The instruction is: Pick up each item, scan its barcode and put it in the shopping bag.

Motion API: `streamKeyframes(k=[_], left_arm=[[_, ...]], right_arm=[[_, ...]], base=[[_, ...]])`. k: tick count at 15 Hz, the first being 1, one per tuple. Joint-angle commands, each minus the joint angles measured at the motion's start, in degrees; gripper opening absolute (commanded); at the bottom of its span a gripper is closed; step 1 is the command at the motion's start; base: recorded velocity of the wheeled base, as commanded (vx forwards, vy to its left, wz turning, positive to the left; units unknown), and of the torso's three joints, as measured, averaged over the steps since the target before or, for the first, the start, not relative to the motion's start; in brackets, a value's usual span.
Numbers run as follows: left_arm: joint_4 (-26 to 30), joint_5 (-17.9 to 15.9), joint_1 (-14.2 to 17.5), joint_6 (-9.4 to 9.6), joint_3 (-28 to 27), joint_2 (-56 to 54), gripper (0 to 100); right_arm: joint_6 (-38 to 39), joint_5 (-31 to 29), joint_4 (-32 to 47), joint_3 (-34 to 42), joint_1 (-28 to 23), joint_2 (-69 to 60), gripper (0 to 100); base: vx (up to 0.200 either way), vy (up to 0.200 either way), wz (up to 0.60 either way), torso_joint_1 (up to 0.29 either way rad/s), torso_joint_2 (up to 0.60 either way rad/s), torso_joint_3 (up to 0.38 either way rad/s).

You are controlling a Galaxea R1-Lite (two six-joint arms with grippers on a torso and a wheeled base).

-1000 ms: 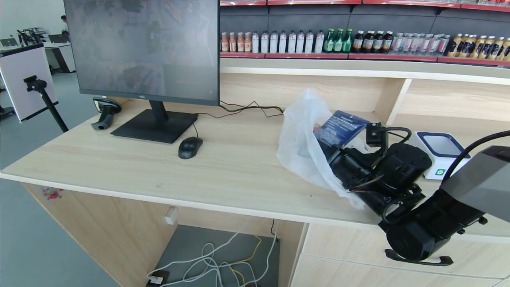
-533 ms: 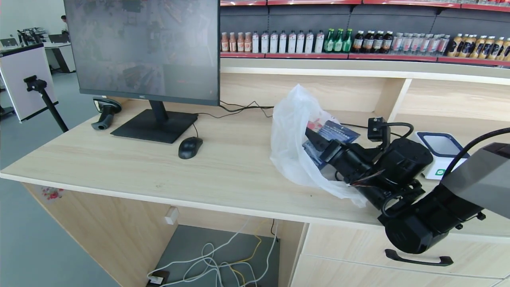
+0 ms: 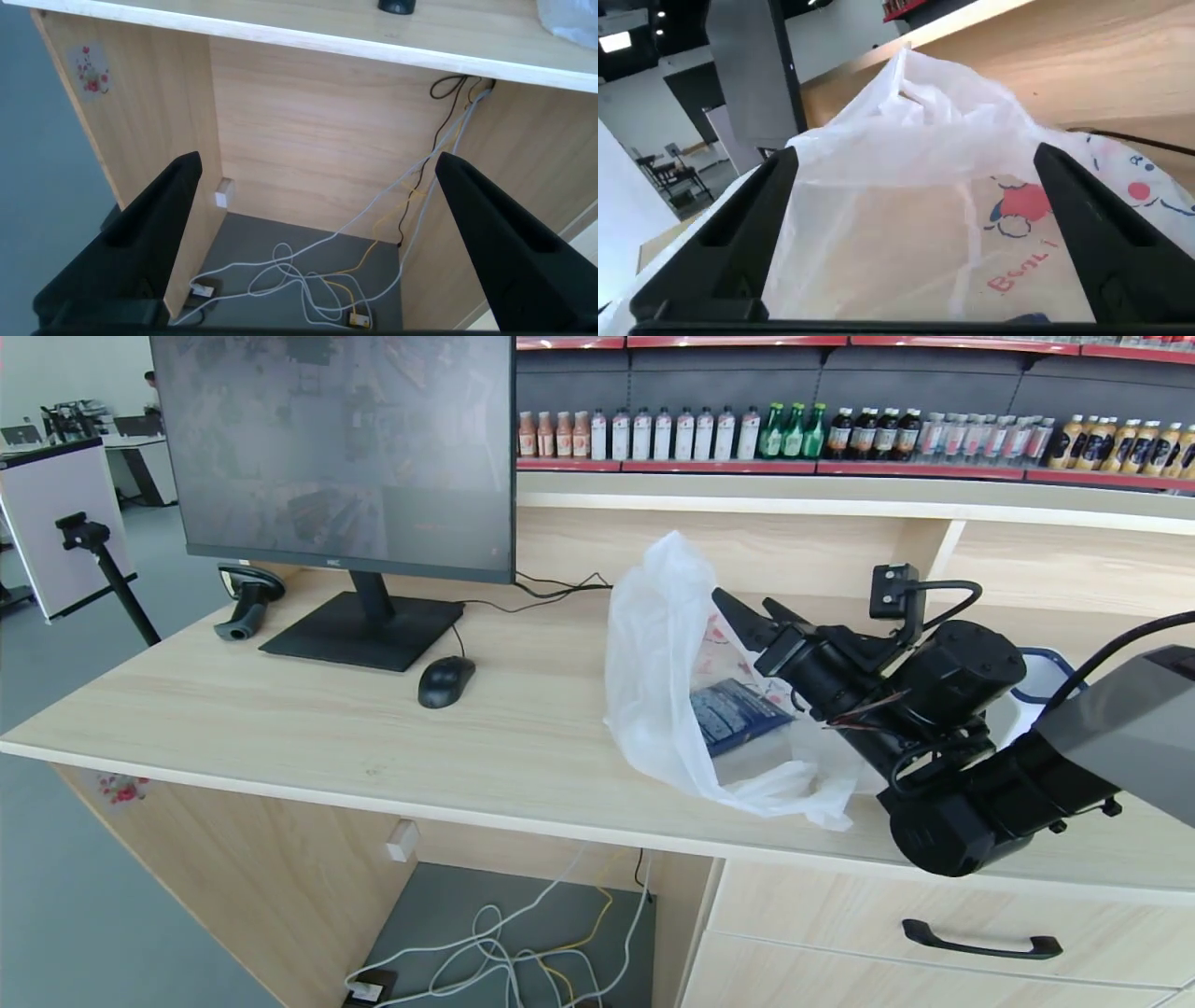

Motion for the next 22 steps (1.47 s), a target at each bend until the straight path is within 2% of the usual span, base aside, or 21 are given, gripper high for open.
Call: streamKeyframes(k=[1,6,9,10,13,15,22], left_arm=[[-0.02,0.00,0.01,-0.02,0.00,-0.02,100],[-0.02,0.00,0.01,-0.02,0.00,-0.02,100],[-0.02,0.00,0.01,-0.02,0.00,-0.02,100],[0.07,0.00,0.01,-0.02,0.00,-0.02,100],[0.07,0.00,0.01,0.07,0.00,-0.02,100],[0.25,0.00,0.01,0.07,0.00,-0.02,100],[0.34,0.09,0.01,-0.02,0.00,-0.02,100]], right_arm=[[-0.34,-0.01,-0.01,-0.62,-0.21,1.28,100],[-3.85,-0.01,-0.01,-3.52,-3.81,-0.04,100],[-17.04,-1.94,-0.01,-2.64,-5.48,-3.82,100],[-18.00,-3.08,-0.01,-1.23,-4.52,-5.57,100],[-19.94,-5.37,-0.01,5.80,-5.22,-10.14,100],[-20.11,-5.37,-0.01,6.68,-5.48,-11.55,100],[-20.20,-5.37,-0.01,7.03,-6.54,-12.34,100]], base=[[0.000,0.000,0.00,0.000,0.00,0.000],[0.000,0.000,0.00,0.000,0.00,0.000],[0.000,0.000,0.00,0.000,0.00,0.000],[0.000,0.000,0.00,0.000,0.00,0.000],[0.000,0.000,0.00,0.000,0.00,0.000],[0.000,0.000,0.00,0.000,0.00,0.000],[0.000,0.000,-0.60,0.002,0.00,0.004]])
